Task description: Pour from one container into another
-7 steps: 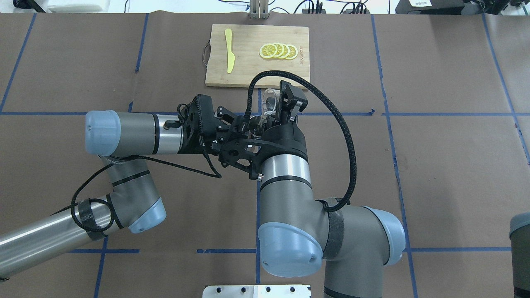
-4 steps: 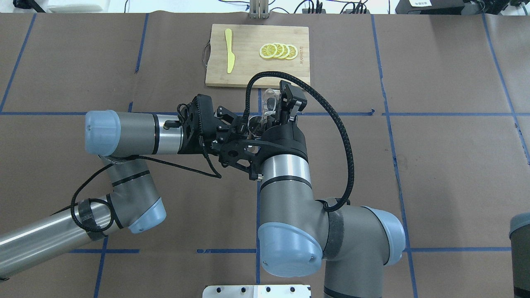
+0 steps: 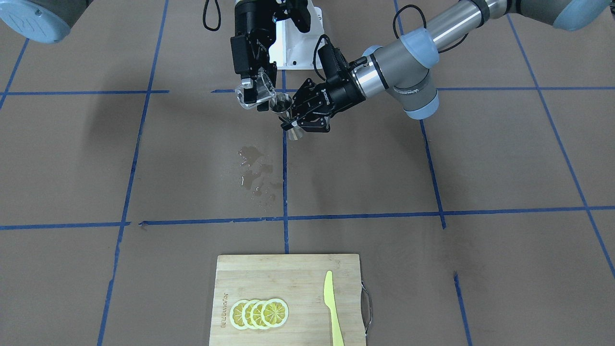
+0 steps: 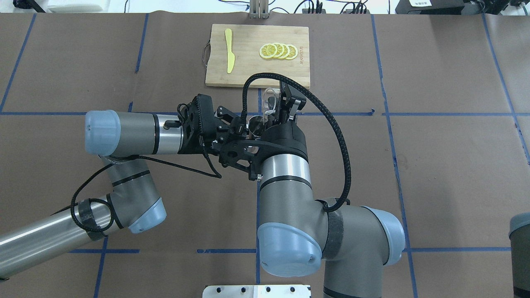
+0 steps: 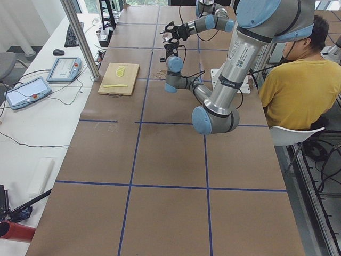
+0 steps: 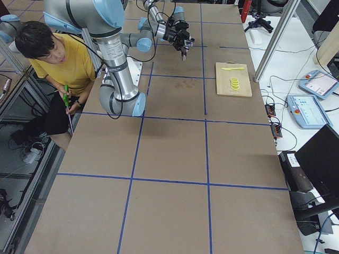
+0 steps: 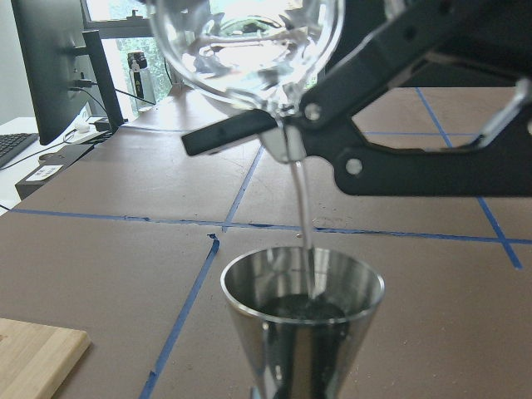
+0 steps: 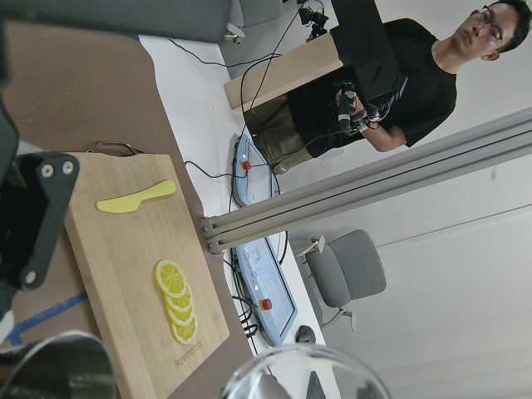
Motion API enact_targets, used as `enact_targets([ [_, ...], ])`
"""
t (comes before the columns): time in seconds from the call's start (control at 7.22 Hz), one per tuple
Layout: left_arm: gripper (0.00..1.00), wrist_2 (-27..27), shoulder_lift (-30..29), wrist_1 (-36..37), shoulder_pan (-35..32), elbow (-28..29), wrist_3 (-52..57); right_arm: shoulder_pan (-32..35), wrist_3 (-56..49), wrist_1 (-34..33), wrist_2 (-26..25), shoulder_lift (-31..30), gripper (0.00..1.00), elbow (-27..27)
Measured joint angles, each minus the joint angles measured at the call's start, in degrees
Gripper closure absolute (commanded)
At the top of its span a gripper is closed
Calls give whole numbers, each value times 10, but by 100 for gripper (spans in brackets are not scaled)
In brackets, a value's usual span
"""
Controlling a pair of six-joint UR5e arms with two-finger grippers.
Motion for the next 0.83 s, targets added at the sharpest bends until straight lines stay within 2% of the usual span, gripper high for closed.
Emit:
enact_targets([
  [0.83,100,0,0,1,0,0,1,0,-30,-1,-1,1,100,-1],
])
